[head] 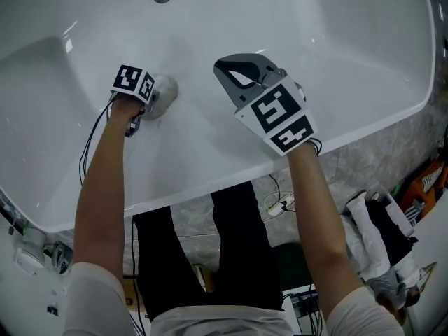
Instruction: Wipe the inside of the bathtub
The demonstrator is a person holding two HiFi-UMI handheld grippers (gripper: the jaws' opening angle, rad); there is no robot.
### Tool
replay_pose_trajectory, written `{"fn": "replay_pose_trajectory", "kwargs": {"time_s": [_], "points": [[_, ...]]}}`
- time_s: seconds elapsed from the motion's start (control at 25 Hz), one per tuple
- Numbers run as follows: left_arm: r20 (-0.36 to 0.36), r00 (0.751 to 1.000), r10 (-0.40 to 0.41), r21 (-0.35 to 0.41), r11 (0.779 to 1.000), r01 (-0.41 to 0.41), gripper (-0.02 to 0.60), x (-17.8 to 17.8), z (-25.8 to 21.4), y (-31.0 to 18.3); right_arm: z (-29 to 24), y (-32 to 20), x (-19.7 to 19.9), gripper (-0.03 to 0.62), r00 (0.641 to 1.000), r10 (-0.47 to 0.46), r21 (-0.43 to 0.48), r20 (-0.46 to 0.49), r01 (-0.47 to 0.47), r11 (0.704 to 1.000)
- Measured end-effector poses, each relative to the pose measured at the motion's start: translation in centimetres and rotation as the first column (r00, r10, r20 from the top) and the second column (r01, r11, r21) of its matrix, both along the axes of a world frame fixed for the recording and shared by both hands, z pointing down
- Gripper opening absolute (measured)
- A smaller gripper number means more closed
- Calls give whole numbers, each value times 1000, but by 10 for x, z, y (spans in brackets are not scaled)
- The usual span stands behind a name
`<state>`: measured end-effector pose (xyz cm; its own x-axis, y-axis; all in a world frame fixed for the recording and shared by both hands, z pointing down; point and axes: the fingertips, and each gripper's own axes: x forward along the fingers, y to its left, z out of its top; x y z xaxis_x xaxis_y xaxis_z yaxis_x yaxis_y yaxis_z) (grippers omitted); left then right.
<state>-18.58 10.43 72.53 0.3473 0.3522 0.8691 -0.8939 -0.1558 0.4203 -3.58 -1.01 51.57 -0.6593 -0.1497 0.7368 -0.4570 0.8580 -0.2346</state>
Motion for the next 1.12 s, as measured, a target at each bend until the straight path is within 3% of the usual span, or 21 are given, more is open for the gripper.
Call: {"fn": "replay_pose_trajectory", "kwargs": {"time_s": [0.44, 1.12], "points": [[-49, 999, 2, -7, 1000, -3, 100, 76, 21, -31, 28, -21, 45, 20, 1000, -11, -20, -7, 11, 1000], [-132, 990, 45, 17, 999, -43, 100, 203, 16, -87, 11, -75, 158, 20, 998, 51, 38, -39, -49, 998]]}}
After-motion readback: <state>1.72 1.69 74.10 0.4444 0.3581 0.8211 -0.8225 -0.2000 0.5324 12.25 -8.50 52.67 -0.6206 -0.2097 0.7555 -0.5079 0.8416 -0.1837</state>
